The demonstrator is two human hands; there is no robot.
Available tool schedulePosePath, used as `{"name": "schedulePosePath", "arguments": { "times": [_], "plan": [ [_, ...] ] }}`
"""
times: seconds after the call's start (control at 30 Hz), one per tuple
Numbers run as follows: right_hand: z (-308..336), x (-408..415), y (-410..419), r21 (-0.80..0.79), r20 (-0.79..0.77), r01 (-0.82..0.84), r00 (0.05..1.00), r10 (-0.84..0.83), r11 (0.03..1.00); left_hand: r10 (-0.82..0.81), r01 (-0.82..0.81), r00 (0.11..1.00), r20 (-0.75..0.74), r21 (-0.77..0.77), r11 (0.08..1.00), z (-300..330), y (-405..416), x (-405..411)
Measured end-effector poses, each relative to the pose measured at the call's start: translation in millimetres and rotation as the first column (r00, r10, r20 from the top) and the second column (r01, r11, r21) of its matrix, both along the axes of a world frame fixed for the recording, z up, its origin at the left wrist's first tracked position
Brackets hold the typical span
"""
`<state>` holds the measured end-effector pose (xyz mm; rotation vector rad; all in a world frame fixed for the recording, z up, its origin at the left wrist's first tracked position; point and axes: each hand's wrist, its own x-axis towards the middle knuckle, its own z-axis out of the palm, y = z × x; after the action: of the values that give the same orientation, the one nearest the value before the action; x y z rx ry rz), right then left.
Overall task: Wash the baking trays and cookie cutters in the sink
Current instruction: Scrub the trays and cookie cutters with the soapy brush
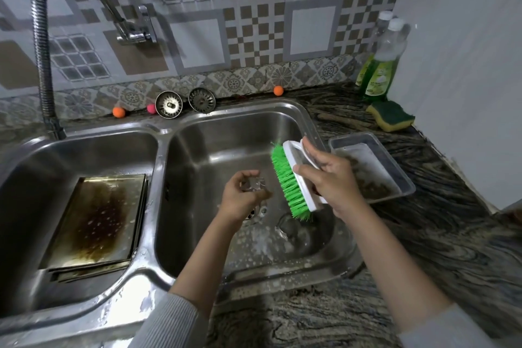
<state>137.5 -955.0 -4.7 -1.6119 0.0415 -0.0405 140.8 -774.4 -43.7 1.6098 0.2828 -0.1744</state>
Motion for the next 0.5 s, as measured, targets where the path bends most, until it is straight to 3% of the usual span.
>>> {"name": "schedulePosePath", "arguments": {
  "times": [0.27, 0.5],
  "plan": [
    [2, 3, 6, 0.014, -0.022, -0.022, 1.000, 0.022, 1.000, -0.068, 0.067, 0.997, 0.019, 0.032, 0.997, 1, 5, 14],
    [6, 10, 1, 0.027, 0.021, 0.002, 1.000, -0.003, 1.000, -0.275, 0.273, 0.958, 0.088, 0.036, 0.961, 9, 6, 20]
  ]
}}
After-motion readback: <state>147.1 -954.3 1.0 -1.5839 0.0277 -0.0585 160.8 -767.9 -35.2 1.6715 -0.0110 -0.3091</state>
